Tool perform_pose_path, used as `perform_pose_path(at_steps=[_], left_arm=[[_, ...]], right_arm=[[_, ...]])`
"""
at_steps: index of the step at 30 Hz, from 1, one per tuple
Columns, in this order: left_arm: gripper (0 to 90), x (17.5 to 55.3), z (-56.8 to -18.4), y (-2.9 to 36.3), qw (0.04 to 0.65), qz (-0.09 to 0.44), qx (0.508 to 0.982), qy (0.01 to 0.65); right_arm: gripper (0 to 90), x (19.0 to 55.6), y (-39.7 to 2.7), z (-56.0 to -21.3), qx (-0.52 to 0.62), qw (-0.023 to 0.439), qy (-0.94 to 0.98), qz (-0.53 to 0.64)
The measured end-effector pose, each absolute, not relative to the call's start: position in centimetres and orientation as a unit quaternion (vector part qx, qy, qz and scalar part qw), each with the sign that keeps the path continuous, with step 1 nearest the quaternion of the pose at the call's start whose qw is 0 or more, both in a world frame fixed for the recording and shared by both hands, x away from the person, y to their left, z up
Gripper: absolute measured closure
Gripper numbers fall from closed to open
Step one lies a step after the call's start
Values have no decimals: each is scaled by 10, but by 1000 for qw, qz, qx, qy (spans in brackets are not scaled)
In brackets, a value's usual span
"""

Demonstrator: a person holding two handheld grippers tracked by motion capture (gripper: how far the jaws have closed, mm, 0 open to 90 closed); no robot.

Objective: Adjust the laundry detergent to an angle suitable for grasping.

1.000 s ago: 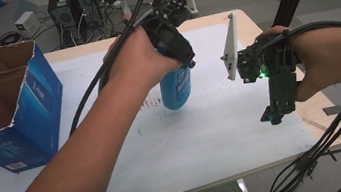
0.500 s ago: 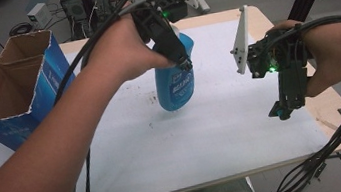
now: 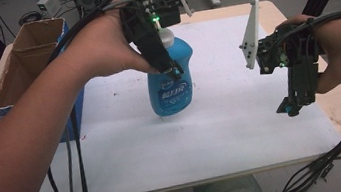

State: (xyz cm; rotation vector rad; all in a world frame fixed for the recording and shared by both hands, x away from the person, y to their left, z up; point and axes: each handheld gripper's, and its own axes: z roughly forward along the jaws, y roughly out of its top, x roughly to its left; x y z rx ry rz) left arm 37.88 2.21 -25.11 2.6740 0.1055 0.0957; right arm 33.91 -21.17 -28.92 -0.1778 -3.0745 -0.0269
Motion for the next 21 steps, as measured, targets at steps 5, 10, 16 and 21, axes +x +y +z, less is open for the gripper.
perform_pose_path(at_steps=[5, 10, 16, 21], left_arm=[[373, 371, -255, 30, 226, 31, 974, -6], [373, 368, -259, 39, 218, 13, 975, -28], [373, 364, -264, 49, 217, -5, 975, -50], [373, 361, -268, 54, 224, -13, 972, -66]], right_arm=[[14, 344, -204, -290, -51, 32, -998, -8], [14, 351, -196, -289, -39, 36, -999, -10], [14, 364, -183, -289, -33, 37, -999, -11], [14, 368, -175, -289, -27, 37, -999, -12]])
